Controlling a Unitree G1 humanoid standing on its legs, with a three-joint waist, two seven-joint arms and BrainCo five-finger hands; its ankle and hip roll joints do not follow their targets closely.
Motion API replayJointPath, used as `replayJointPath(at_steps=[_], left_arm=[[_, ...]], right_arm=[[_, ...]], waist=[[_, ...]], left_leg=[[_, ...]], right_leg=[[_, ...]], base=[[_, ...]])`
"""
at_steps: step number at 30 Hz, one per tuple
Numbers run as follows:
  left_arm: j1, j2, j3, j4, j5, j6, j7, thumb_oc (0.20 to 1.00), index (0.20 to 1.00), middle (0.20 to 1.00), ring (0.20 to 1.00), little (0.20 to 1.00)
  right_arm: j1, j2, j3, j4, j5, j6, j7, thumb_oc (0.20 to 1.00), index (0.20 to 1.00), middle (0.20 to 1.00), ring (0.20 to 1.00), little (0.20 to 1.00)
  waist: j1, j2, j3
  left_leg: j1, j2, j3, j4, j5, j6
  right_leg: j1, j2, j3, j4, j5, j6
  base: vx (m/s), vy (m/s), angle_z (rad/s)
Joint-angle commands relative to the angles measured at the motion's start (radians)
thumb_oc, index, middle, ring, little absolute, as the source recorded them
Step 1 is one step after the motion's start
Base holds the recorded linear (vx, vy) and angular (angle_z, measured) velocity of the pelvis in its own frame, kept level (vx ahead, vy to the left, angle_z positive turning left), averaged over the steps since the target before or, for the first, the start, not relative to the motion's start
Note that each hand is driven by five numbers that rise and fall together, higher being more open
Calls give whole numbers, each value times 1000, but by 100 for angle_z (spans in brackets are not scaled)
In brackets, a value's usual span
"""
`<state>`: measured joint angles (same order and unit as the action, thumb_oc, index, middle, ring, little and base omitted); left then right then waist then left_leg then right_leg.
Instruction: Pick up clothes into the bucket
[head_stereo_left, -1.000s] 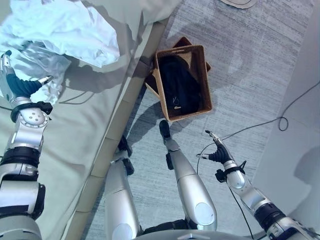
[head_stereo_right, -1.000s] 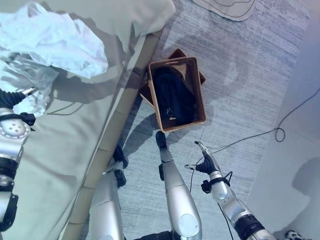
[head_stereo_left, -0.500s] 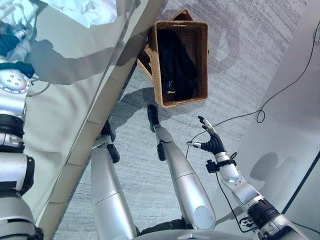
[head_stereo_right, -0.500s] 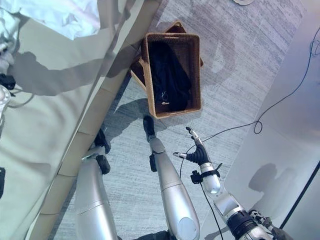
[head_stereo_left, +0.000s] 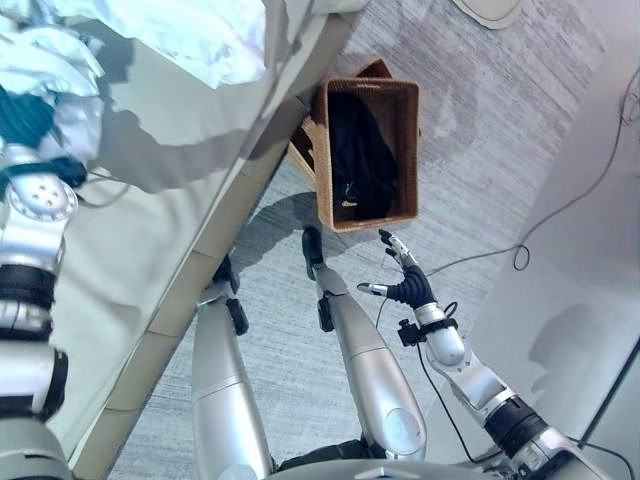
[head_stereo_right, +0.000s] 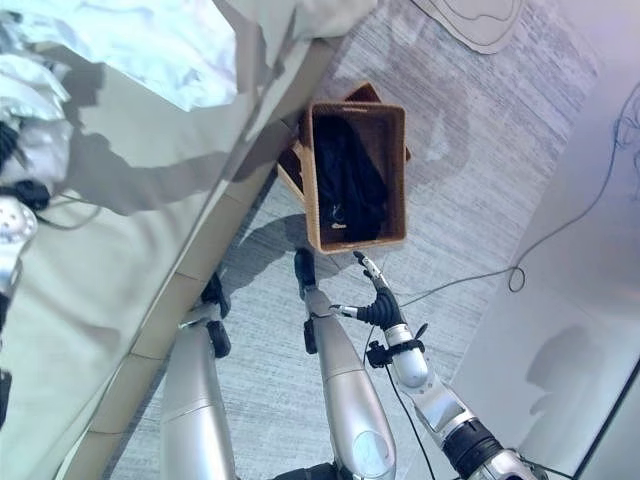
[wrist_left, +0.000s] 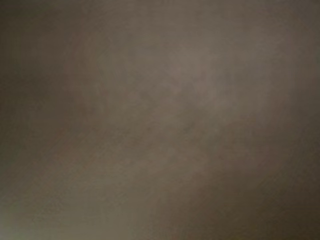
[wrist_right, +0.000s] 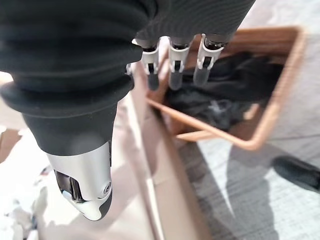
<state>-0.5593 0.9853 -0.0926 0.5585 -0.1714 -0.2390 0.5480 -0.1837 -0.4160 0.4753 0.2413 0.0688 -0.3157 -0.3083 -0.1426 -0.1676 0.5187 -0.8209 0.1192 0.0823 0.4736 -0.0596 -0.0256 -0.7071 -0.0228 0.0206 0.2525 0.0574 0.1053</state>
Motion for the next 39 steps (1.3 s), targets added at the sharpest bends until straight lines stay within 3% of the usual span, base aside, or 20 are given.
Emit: replayJointPath(at_steps=[1,2,3,4,8,11,13,16,17,22,23,27,32,39], left_arm=[[7,-21,89,-43,-61,-95,26,200,200,200,200,200],[75,-42,138,-119,-98,-136,0,200,200,200,200,200],[80,-43,142,-122,-98,-136,0,200,200,200,200,200],[135,-63,175,-188,-124,-158,-33,200,200,200,200,200],[219,-83,217,-308,-150,-190,-104,200,200,200,200,200],[277,-98,200,-435,-171,-208,-211,200,200,200,200,200],[289,-98,194,-469,-185,-208,-241,200,200,200,200,200],[311,-94,158,-560,-237,-210,-351,200,200,200,200,200],[319,-87,129,-618,-267,-199,-428,200,200,200,200,200],[331,-73,72,-697,-317,-167,-538,200,200,200,200,200],[332,-76,35,-731,-347,-152,-591,200,200,200,200,200],[317,-102,-35,-769,-400,-120,-661,200,200,200,200,200],[270,-99,-132,-798,-466,-89,-712,200,200,200,200,200],[153,-66,-343,-889,-618,-28,-797,200,200,200,200,200]], right_arm=[[40,-57,-40,-109,-18,-28,3,1000,1000,1000,1000,1000],[41,-69,-70,-128,-25,-24,14,1000,1000,1000,1000,1000],[41,-71,-68,-129,-25,-23,14,1000,1000,1000,1000,1000],[35,-75,-95,-144,-24,-18,32,1000,1000,1000,1000,1000],[39,-89,-145,-203,-2,-19,73,1000,1000,1000,1000,1000],[29,-96,-172,-274,60,-30,139,1000,1000,1000,1000,1000],[30,-95,-174,-285,76,-27,160,1000,1000,1000,1000,1000],[31,-98,-168,-336,159,-23,244,1000,1000,1000,1000,1000],[34,-99,-152,-357,231,-4,311,1000,1000,1000,1000,1000],[35,-72,-86,-379,444,68,451,1000,1000,1000,1000,1000],[28,-65,-43,-406,548,106,521,1000,1000,1000,1000,1000],[2,-41,31,-425,698,177,591,1000,1000,1000,1000,1000],[-16,-9,112,-422,801,226,609,1000,1000,1000,1000,1000],[-60,18,241,-446,939,282,622,1000,1000,1000,1000,1000]], waist=[[41,27,1],[52,41,1],[48,40,1],[67,67,1],[87,98,1],[110,131,-68],[111,136,-91],[119,155,-150],[125,163,-187],[128,165,-254],[129,164,-281],[125,162,-323],[122,159,-354],[111,156,-403]], left_leg=[[123,-93,11,99,-189,38],[164,-117,11,53,-132,36],[167,-119,11,48,-129,36],[242,-129,-2,1,-110,30],[368,-140,-21,-83,-79,20],[478,-144,-53,-191,-32,6],[501,-147,-63,-227,-12,3],[579,-143,-89,-323,29,-11],[624,-138,-102,-368,43,-18],[693,-129,-110,-427,66,-25],[720,-122,-108,-437,67,-28],[768,-112,-102,-443,58,-32],[809,-104,-92,-446,50,-36],[865,-91,-79,-467,44,-42]], right_leg=[[82,-43,6,-113,53,63],[115,-64,-4,-117,71,52],[117,-66,-4,-118,72,52],[181,-74,-17,-116,58,46],[288,-79,-39,-121,39,38],[377,-77,-65,-133,10,26],[396,-80,-73,-141,9,23],[454,-72,-104,-160,-11,14],[492,-64,-124,-174,-26,8],[559,-55,-153,-200,-37,2],[585,-53,-157,-202,-45,-2],[631,-46,-160,-204,-64,-10],[682,-42,-163,-215,-75,-15],[745,-37,-167,-245,-82,-16]], base=[[-102,-99,33],[-88,-68,30],[-69,-109,33],[19,-44,28],[48,-74,29],[72,-68,22],[77,-70,20],[123,-110,36],[111,-91,31],[97,-93,20],[61,-50,6],[87,-53,1],[77,-40,-2],[58,-18,-1]])
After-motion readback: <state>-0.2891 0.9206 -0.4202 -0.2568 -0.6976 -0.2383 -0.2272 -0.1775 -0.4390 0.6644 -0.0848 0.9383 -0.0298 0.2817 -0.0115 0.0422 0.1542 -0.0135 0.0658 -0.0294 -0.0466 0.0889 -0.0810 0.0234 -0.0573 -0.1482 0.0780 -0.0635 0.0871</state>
